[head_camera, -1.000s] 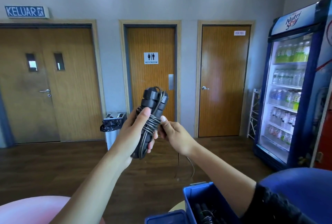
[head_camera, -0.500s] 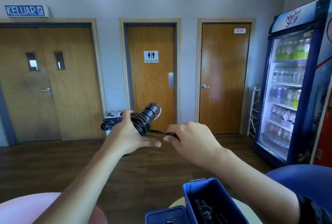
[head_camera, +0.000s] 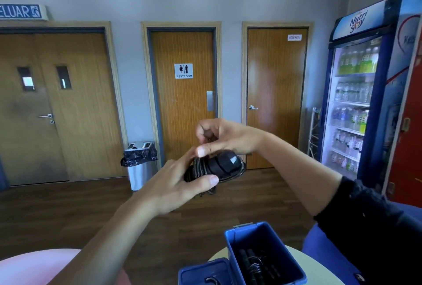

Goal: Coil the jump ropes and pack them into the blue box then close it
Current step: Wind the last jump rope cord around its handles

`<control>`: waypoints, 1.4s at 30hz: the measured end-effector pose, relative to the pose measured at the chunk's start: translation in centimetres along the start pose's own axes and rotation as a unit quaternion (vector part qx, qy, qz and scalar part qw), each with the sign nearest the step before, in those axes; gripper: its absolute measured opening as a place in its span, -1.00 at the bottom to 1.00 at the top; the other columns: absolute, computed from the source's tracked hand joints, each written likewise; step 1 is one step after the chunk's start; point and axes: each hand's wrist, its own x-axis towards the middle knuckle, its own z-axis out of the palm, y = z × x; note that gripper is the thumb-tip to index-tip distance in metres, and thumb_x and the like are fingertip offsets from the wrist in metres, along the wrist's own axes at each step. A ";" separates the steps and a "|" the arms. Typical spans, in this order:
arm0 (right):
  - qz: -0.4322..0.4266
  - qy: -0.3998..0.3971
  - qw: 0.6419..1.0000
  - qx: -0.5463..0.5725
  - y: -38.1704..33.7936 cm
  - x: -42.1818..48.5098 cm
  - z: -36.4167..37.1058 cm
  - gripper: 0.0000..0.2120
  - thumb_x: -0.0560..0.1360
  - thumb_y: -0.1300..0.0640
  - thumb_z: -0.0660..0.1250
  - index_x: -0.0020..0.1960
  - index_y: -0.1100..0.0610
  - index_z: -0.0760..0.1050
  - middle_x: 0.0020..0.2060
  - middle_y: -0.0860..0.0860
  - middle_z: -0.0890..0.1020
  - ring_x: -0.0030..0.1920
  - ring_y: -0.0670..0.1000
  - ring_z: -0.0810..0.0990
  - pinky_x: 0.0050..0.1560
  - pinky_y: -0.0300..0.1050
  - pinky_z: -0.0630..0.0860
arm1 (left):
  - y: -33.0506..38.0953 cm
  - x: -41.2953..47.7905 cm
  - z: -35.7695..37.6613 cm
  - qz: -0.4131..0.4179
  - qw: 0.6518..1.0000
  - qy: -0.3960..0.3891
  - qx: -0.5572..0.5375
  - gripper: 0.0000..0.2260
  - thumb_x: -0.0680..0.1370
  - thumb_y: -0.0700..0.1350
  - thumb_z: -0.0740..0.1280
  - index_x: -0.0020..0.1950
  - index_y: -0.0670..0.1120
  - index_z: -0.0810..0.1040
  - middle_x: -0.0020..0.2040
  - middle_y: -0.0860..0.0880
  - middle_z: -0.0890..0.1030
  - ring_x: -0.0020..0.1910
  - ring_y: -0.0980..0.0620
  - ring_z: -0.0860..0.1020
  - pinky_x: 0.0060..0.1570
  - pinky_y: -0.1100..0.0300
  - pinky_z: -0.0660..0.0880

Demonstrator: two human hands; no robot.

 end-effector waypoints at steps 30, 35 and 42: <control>0.141 0.315 0.933 0.104 2.1 -6.8 5.4 -0.80 0.55 0.05 0.31 0.09 0.15 0.54 -0.04 0.06 0.67 0.00 0.01 0.67 0.07 0.04 0.63 | -2.1 -1.7 3.8 -0.080 0.951 0.051 -0.295 -0.49 0.34 0.29 0.33 0.29 0.33 0.39 -0.25 -0.24 0.64 -0.49 -0.11 0.49 -0.50 0.12 0.43; 0.107 0.373 0.915 0.111 2.4 -7.1 6.8 -0.78 0.55 0.20 0.32 0.18 0.13 0.59 0.01 -0.01 0.69 0.06 -0.06 0.65 0.16 -0.02 0.59 | -2.1 -1.4 3.9 -0.089 0.941 0.060 -0.322 -0.48 0.33 0.28 0.32 0.29 0.32 0.40 -0.26 -0.28 0.63 -0.51 -0.13 0.47 -0.52 0.14 0.42; 0.018 0.391 0.910 0.136 2.4 -6.9 9.1 -0.78 0.51 0.22 0.38 0.15 0.12 0.60 0.01 -0.03 0.70 0.05 -0.14 0.66 0.10 -0.21 0.58 | -1.9 -1.5 4.1 -0.094 0.923 0.068 -0.367 -0.60 0.49 0.21 0.24 0.33 0.26 0.39 -0.24 -0.33 0.60 -0.52 -0.10 0.45 -0.54 0.17 0.41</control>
